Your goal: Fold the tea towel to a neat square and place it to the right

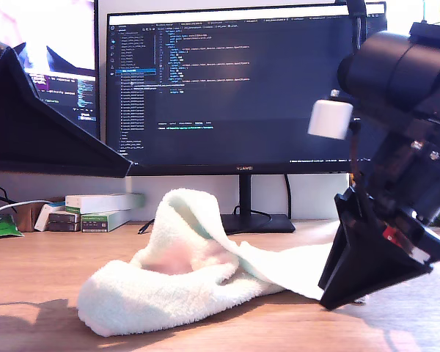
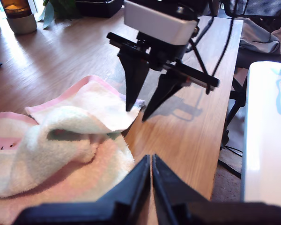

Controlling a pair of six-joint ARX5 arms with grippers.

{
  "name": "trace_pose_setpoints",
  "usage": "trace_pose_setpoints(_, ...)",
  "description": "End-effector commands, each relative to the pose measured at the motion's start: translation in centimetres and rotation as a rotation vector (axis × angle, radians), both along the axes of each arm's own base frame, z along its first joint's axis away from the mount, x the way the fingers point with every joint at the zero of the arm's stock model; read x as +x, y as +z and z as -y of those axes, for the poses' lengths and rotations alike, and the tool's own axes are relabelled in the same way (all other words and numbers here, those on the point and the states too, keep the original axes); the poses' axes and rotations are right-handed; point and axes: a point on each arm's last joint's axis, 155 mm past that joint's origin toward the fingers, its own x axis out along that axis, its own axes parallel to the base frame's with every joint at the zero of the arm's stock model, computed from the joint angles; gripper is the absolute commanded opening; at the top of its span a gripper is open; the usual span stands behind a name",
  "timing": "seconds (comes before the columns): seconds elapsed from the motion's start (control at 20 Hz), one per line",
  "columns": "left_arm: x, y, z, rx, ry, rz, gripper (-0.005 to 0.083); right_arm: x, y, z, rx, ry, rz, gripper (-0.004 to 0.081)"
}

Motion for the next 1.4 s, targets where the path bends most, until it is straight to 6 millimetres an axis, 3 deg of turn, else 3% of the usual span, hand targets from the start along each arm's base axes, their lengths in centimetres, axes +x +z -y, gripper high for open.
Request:
trace_pose_setpoints(0.0,0.0,0.3,0.1,-0.005,-0.002,0.011,-0.0019,0.1,-0.2,0.0,-0.004,0.002,-0.001,0.0272)
trace_pose_setpoints(0.35,0.3,0.2,-0.1,0.0,0.014,0.015,-0.0019,0.5,-3.2,1.3,-0.109,0.012,-0.009,0.0268)
trace_pose_setpoints(0.5,0.3,0.1,-0.1,0.004,0.014,0.011,-0.0019,0.5,-4.5,2.0,-0.165,0.024,-0.02,0.0151)
trace_pose_setpoints(0.6,0.2,-0.1,-0.2,0.011,0.014,0.003,-0.0019,0.5,-4.6,2.0,-0.164,0.025,-0.021,-0.001)
trace_pose_setpoints(0.7,0.2,-0.2,-0.2,0.013,0.014,0.001,-0.0019,0.8,-4.4,1.8,-0.156,0.023,-0.008,-0.001)
trace_pose_setpoints(0.85,0.2,-0.2,-0.2,0.013,0.014,0.001,-0.0019,1.7,-3.3,1.2,-0.144,0.01,-0.003,-0.001)
trace_pose_setpoints(1.1,0.2,-0.2,-0.2,0.013,0.014,0.001,-0.0019,2.6,0.8,-0.8,-0.124,-0.021,-0.044,-0.001)
trace_pose_setpoints(1.35,0.2,-0.1,-0.1,0.01,0.014,0.004,-0.0019,1.9,4.1,-3.0,-0.141,0.031,-0.076,-0.001)
